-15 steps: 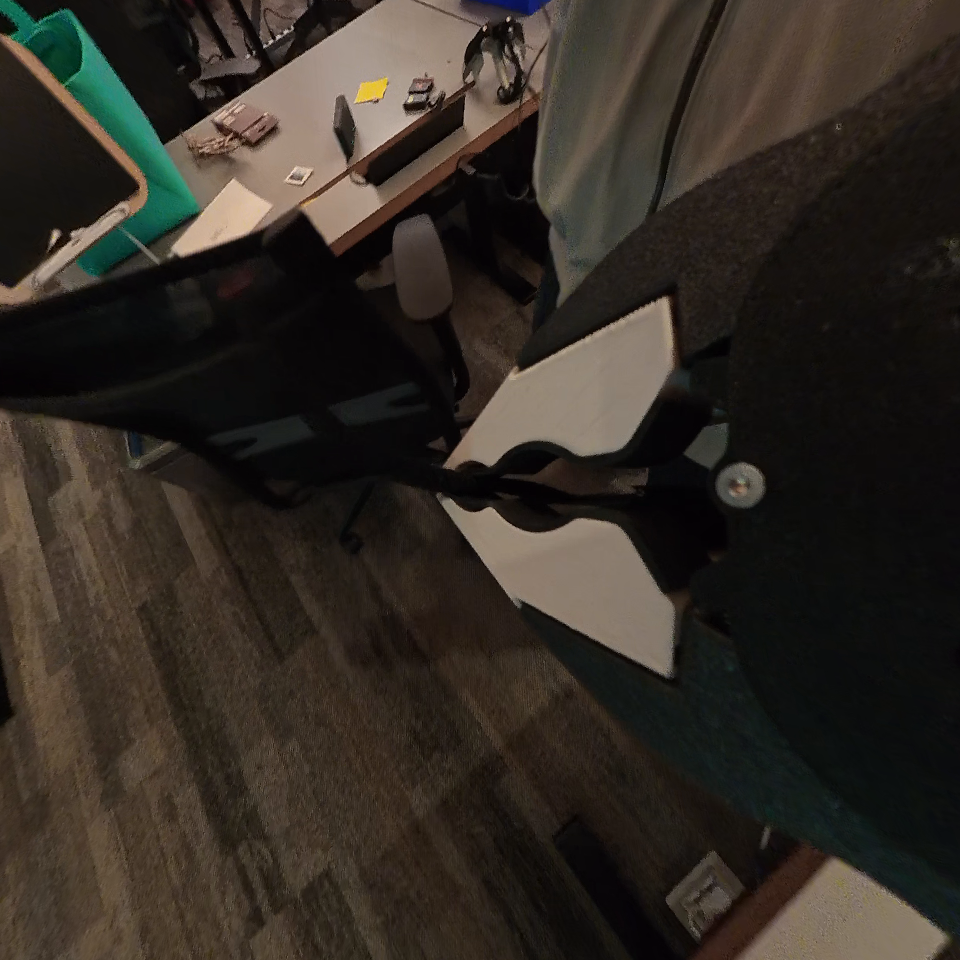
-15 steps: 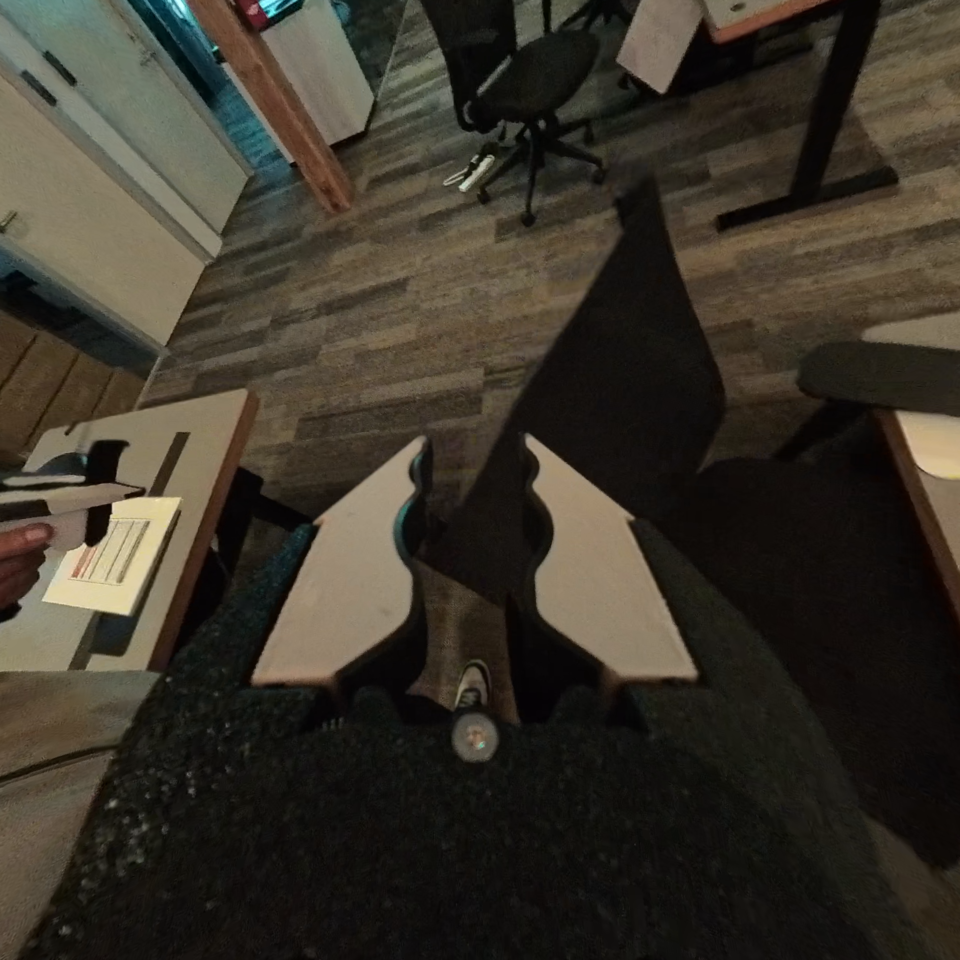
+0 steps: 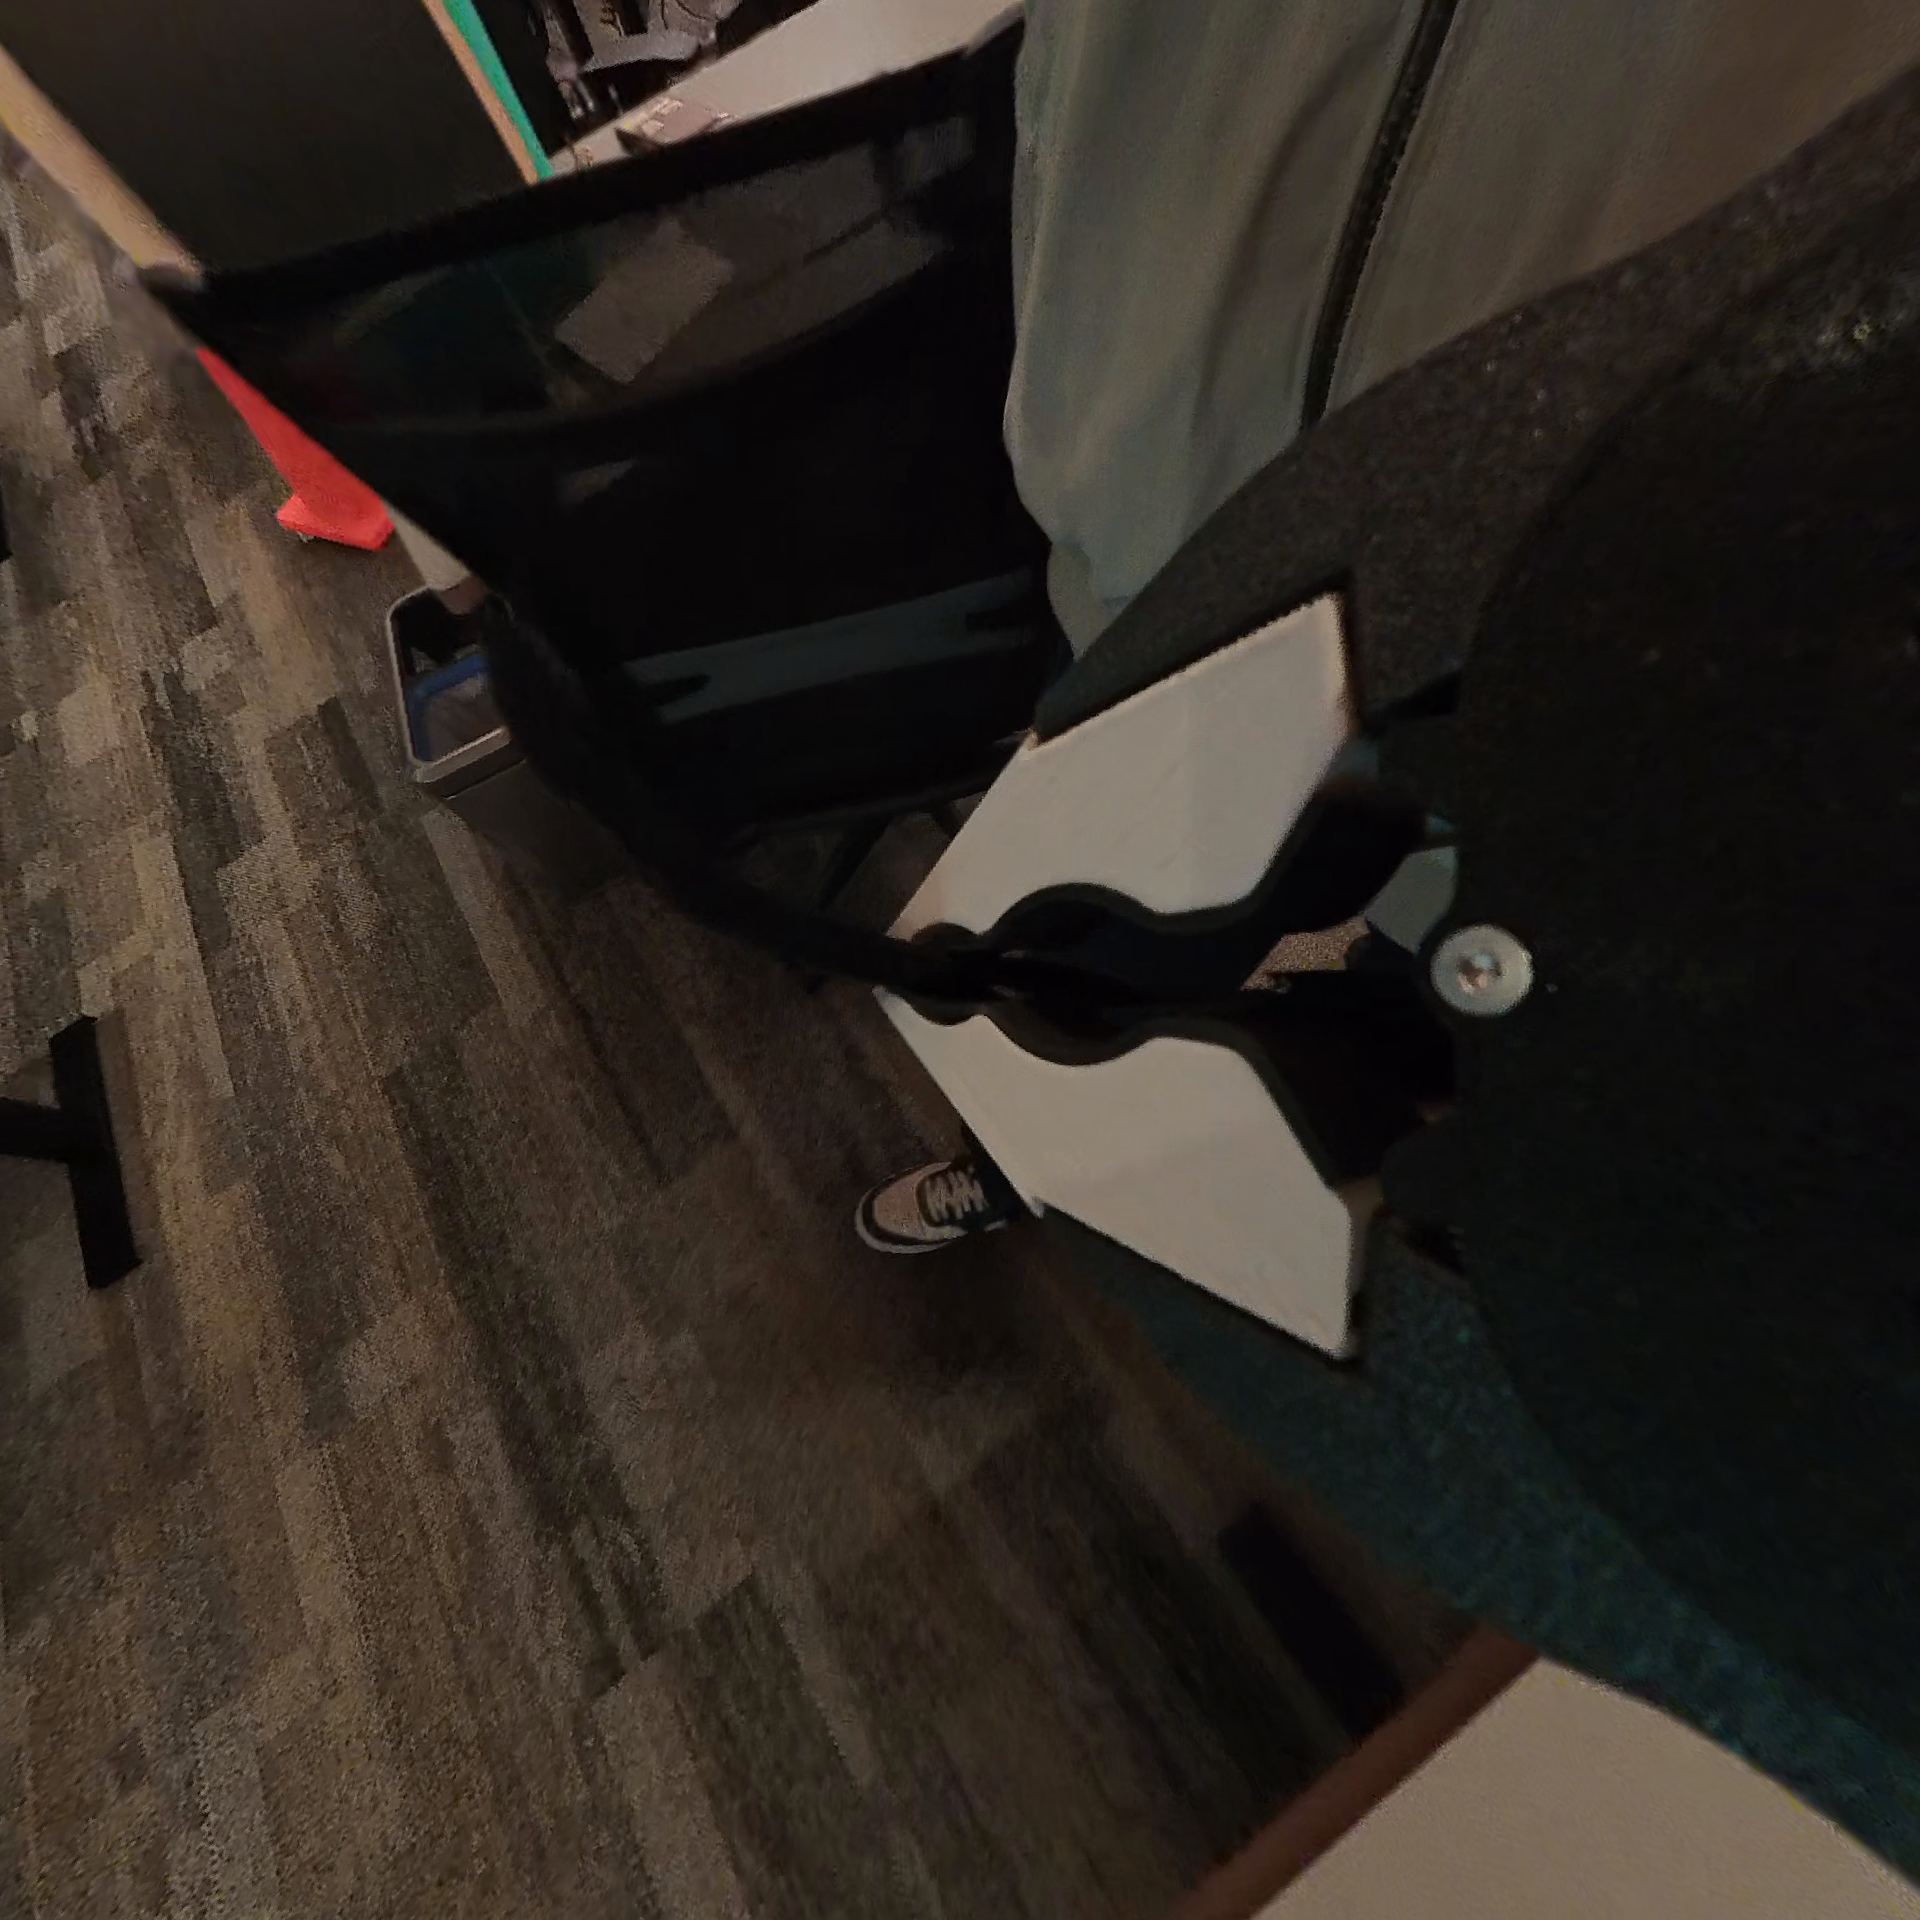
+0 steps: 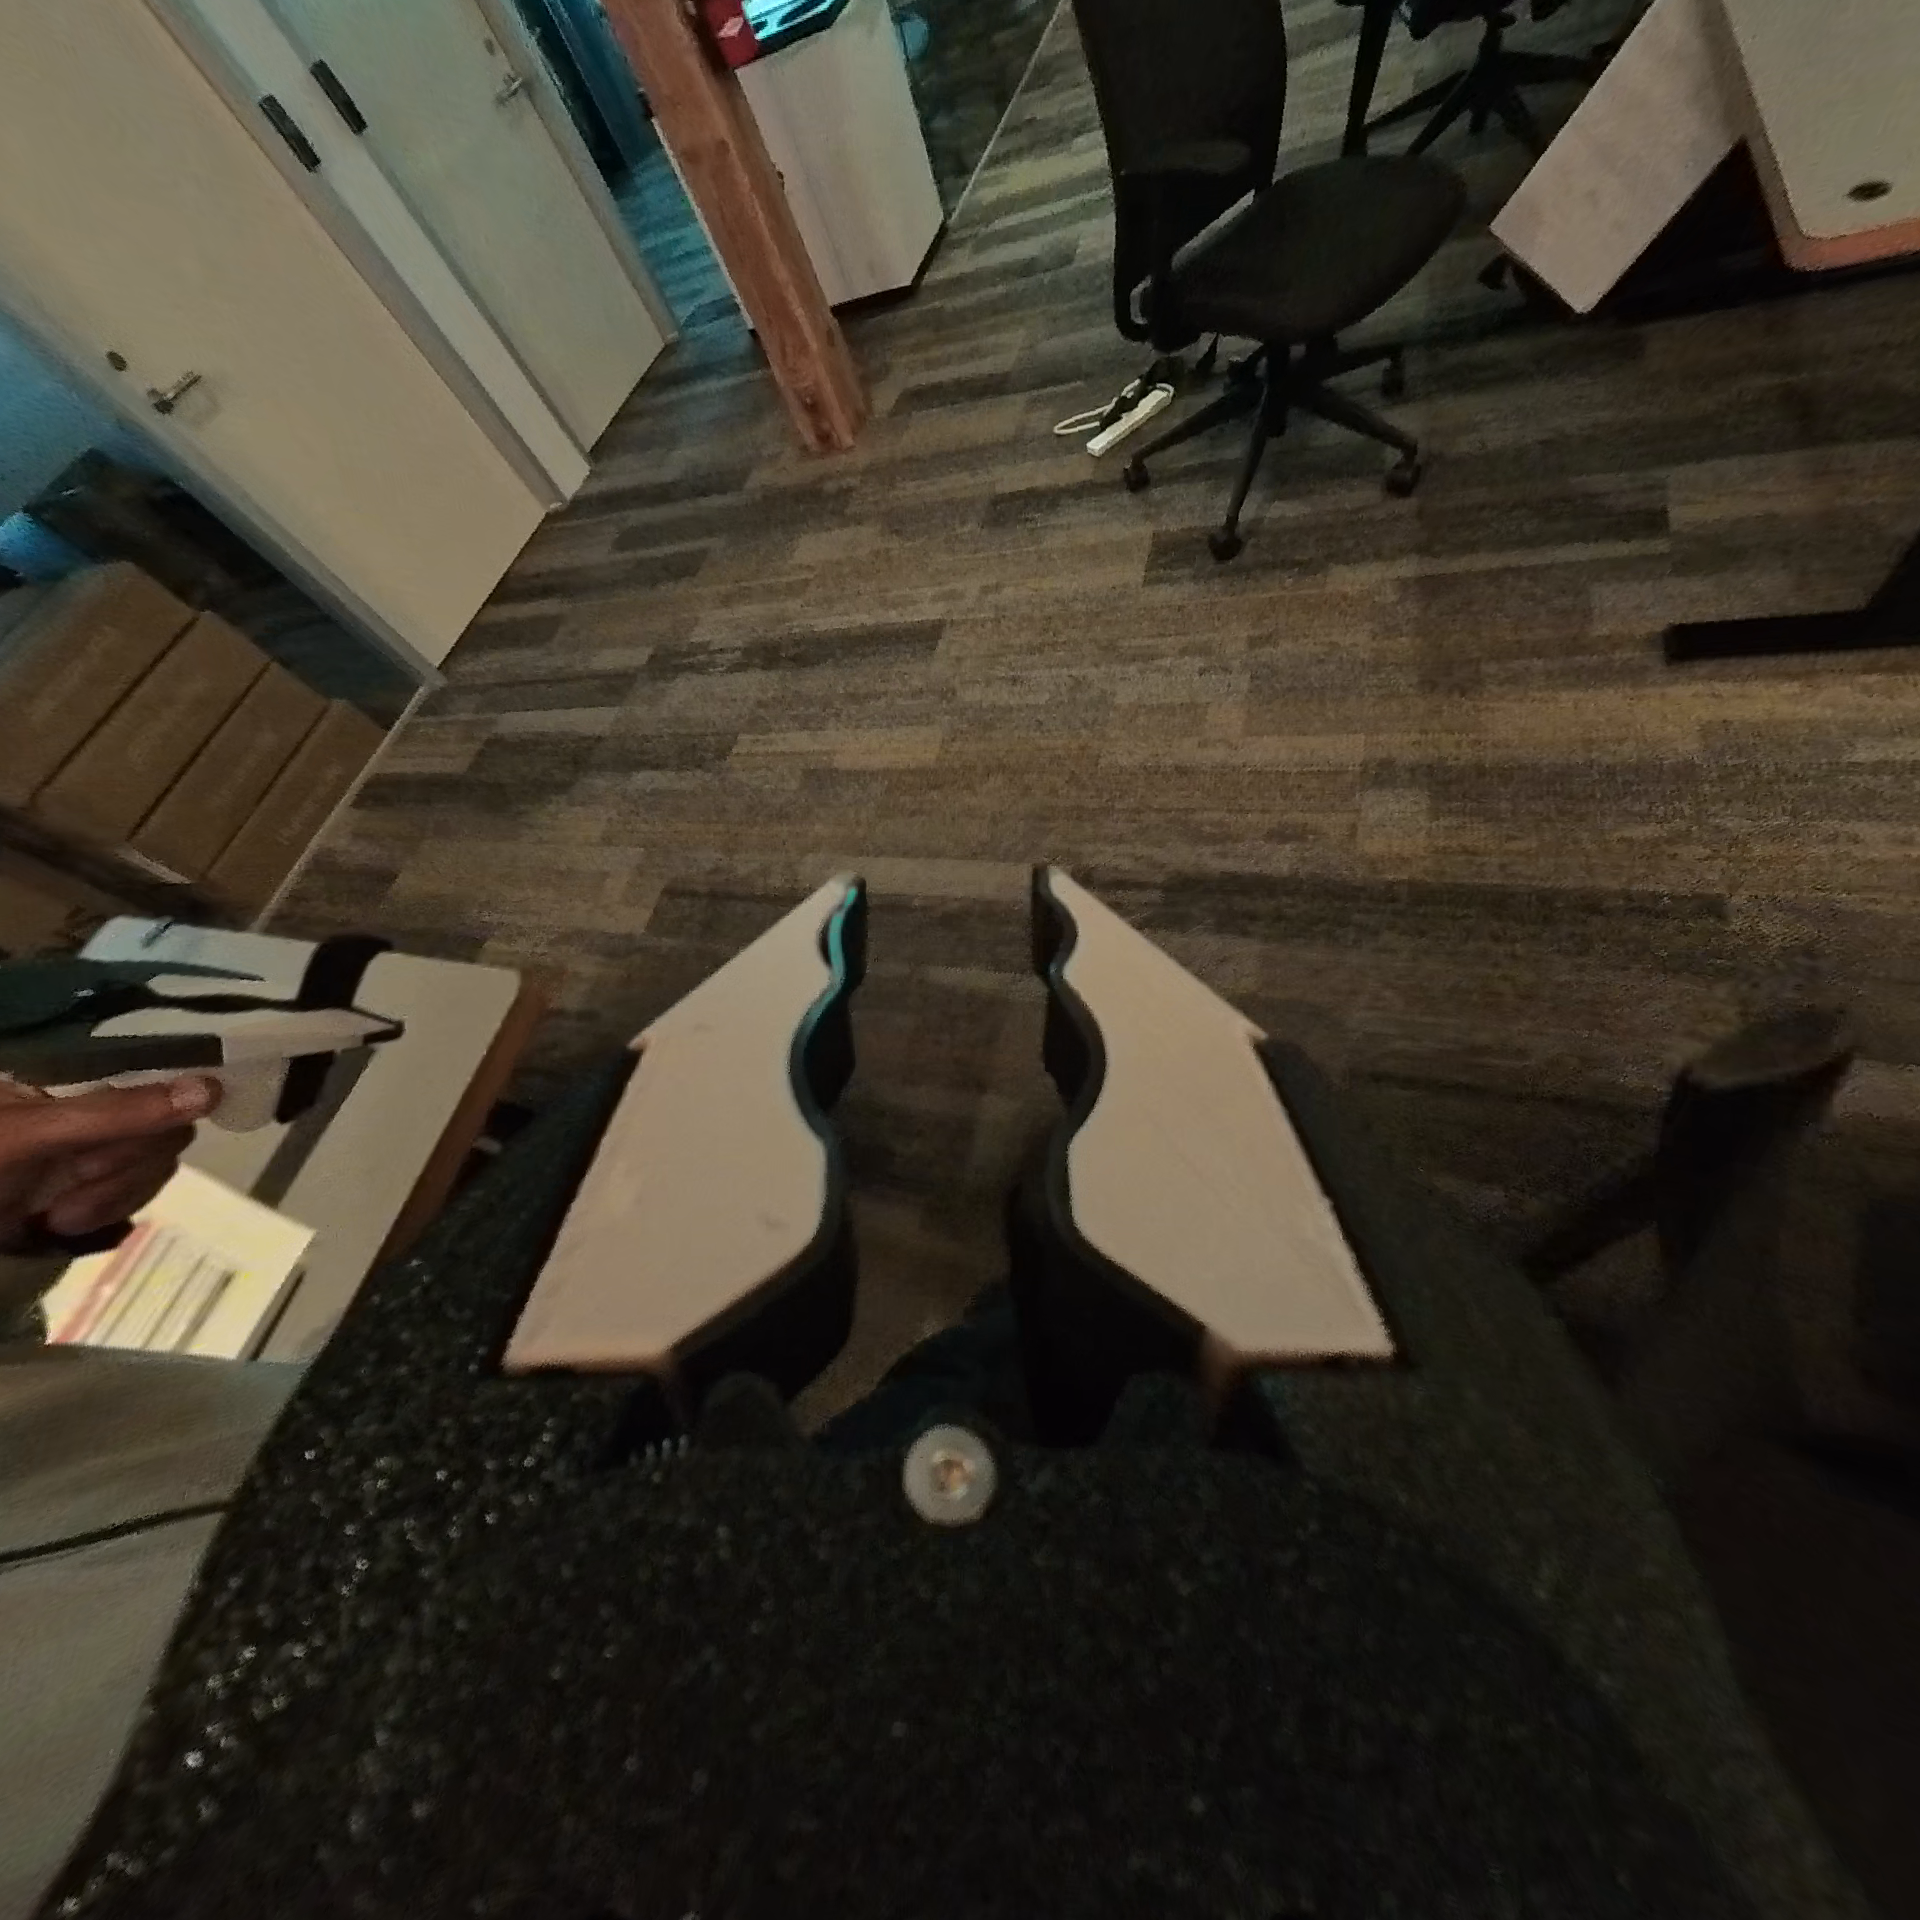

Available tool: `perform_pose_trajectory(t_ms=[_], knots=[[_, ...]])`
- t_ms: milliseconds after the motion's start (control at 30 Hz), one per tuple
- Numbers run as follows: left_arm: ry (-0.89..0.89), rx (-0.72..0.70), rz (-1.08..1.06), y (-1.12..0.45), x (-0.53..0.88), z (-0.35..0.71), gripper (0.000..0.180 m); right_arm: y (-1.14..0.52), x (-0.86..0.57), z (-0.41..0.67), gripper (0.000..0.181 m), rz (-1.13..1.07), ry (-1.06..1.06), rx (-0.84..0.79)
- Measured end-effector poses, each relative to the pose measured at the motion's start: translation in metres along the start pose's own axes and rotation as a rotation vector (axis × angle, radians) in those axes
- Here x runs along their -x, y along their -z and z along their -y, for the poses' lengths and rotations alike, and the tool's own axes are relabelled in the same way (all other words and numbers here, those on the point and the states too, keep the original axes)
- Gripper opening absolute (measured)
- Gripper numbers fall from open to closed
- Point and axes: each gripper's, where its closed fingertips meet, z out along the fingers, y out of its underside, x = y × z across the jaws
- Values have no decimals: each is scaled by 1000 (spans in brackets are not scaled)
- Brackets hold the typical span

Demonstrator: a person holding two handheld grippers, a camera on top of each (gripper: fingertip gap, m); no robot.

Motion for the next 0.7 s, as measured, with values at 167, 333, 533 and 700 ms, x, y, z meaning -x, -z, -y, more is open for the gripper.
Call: perform_pose_trajectory(t_ms=[167, 333, 533, 700], knots=[[-43, 43, -16, -85, 71, 105, 0, -97, -72, 50, 31, -75, 14, 25], [-63, 65, -63, -160, 122, 249, 0, -187, -139, 127, 32, -71, -84, 9], [-155, 73, -44, -246, 189, 399, 0, -296, -219, 209, 32, -160, -22, 56], [-153, 88, -89, -349, 259, 507, 0, -408, -292, 255, 32, -201, -24, 80]])
